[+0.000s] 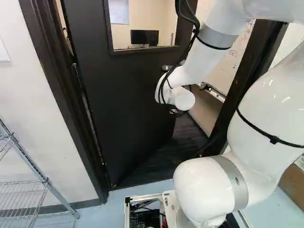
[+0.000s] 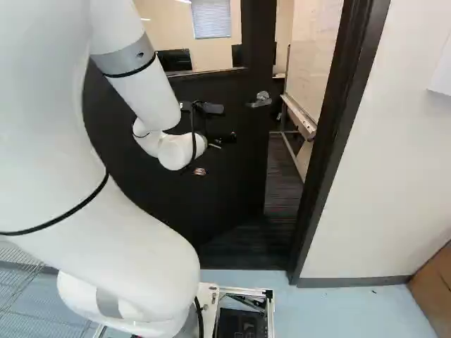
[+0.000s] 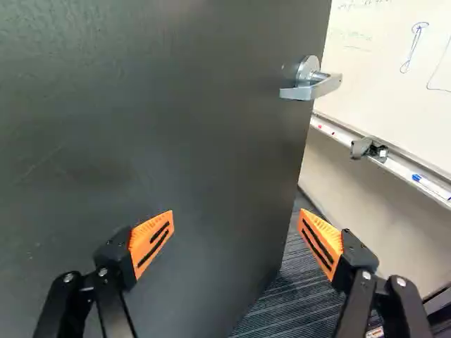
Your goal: Open the door and move inside
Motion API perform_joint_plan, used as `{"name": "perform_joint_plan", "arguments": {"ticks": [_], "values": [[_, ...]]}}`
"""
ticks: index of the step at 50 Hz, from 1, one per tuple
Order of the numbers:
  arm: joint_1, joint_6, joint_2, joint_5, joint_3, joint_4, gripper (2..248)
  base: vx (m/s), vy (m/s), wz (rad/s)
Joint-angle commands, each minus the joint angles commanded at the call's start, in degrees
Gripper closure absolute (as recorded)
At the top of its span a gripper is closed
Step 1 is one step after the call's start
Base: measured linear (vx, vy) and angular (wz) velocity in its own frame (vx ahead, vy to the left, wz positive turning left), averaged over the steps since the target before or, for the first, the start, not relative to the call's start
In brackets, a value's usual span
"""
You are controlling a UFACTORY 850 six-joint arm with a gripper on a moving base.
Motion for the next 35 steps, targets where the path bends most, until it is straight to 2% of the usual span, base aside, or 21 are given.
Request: {"name": "perform_joint_plan", "arguments": {"ticks": [35], "values": [[3.9, 0.0, -4.9, 0.0, -5.0, 1.0, 3, 0.0, 0.0, 0.0]]}}
